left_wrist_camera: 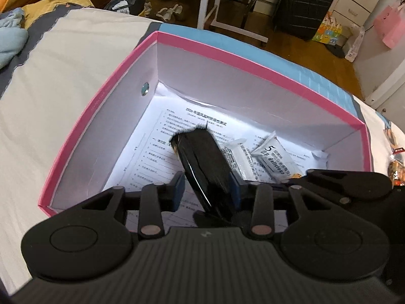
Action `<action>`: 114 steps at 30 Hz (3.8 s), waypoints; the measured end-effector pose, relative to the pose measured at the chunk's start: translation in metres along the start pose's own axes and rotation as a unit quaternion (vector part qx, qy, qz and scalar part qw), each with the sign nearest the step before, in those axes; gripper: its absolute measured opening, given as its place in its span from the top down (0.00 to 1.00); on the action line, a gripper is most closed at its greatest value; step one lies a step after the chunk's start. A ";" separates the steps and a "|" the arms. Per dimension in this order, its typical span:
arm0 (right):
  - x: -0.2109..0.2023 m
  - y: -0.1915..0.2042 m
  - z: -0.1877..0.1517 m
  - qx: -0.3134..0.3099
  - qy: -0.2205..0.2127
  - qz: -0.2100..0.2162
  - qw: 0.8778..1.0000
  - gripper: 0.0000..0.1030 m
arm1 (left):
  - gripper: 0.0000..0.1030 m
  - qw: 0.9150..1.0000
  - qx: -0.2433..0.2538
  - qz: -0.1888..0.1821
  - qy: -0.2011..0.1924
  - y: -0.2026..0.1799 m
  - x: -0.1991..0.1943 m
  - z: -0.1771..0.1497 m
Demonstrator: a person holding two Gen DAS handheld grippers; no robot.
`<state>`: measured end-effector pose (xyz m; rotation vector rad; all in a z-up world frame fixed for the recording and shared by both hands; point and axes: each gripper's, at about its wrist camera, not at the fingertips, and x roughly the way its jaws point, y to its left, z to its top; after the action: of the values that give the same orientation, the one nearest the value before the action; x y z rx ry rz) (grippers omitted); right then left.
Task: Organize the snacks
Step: 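Lower the black pouch into the pink box and open the right tool, then grasp the black NB cracker pack with the left tool and lift it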
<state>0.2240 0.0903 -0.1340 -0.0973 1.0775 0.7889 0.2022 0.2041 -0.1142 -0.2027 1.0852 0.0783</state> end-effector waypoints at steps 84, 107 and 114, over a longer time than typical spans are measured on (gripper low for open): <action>-0.083 -0.193 -0.114 0.183 0.007 -0.041 0.982 0.59 | 0.56 0.988 0.130 -0.060 -0.052 -0.224 0.030 -0.127; -0.128 -0.147 -0.133 0.211 0.009 -0.055 0.976 0.64 | 0.56 0.986 0.149 -0.076 -0.010 -0.213 -0.028 -0.138; -0.163 -0.114 -0.152 0.193 -0.035 -0.070 0.978 0.65 | 0.56 0.980 0.178 -0.082 -0.021 -0.213 -0.061 -0.153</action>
<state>0.1420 -0.1449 -0.1099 0.1805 1.1261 0.4435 0.0748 -0.0332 -0.1022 0.0331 1.0193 -0.2585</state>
